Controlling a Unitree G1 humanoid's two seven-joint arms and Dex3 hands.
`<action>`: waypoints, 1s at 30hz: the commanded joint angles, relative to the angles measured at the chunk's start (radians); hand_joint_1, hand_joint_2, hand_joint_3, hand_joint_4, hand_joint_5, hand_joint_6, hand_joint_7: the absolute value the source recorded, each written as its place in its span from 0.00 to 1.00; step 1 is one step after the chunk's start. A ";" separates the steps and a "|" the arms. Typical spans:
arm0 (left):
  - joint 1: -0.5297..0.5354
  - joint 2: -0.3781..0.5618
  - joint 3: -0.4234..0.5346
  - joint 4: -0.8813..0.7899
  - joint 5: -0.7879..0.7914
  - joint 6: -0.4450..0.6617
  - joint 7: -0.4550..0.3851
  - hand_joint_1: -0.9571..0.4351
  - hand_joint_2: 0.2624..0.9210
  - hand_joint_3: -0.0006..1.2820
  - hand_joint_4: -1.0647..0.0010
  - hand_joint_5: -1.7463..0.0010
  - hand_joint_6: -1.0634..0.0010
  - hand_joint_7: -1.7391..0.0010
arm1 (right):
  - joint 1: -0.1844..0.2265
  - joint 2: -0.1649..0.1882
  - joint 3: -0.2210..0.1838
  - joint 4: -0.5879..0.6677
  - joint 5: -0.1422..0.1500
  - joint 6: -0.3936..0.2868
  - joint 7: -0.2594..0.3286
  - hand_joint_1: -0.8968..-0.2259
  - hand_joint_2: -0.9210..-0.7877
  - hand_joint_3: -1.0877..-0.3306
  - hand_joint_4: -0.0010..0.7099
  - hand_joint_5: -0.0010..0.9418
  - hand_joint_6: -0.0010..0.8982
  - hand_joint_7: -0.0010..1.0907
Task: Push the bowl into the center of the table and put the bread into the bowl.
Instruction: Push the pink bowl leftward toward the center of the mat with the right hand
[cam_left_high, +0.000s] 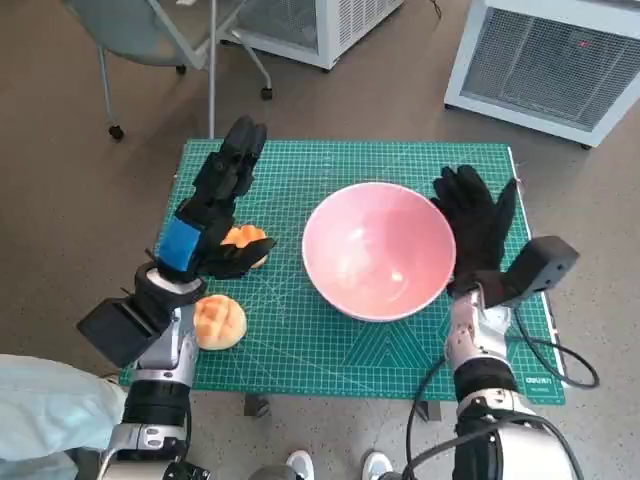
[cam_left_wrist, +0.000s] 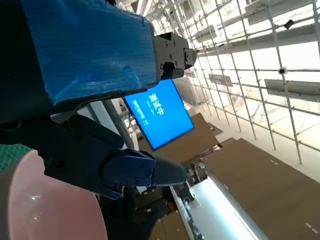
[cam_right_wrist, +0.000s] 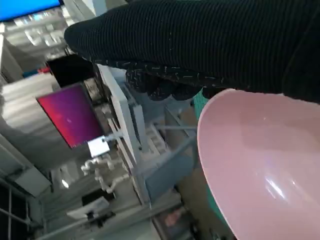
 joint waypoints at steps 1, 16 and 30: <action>0.027 0.012 0.003 -0.025 0.015 -0.001 0.016 0.23 1.00 0.23 0.94 1.00 0.91 0.98 | -0.009 0.016 0.009 0.018 -0.019 0.030 -0.009 0.50 0.00 0.34 0.34 0.01 0.19 0.31; 0.046 0.016 0.001 -0.057 0.035 0.008 0.048 0.23 1.00 0.23 0.94 1.00 0.91 0.98 | -0.048 0.019 0.010 0.030 -0.038 0.075 -0.034 0.51 0.00 0.32 0.37 0.01 0.21 0.31; 0.040 0.015 -0.003 -0.049 0.041 0.008 0.062 0.23 1.00 0.24 0.95 1.00 0.91 0.99 | -0.050 -0.021 0.006 0.012 -0.032 0.069 -0.010 0.50 0.00 0.32 0.37 0.01 0.23 0.30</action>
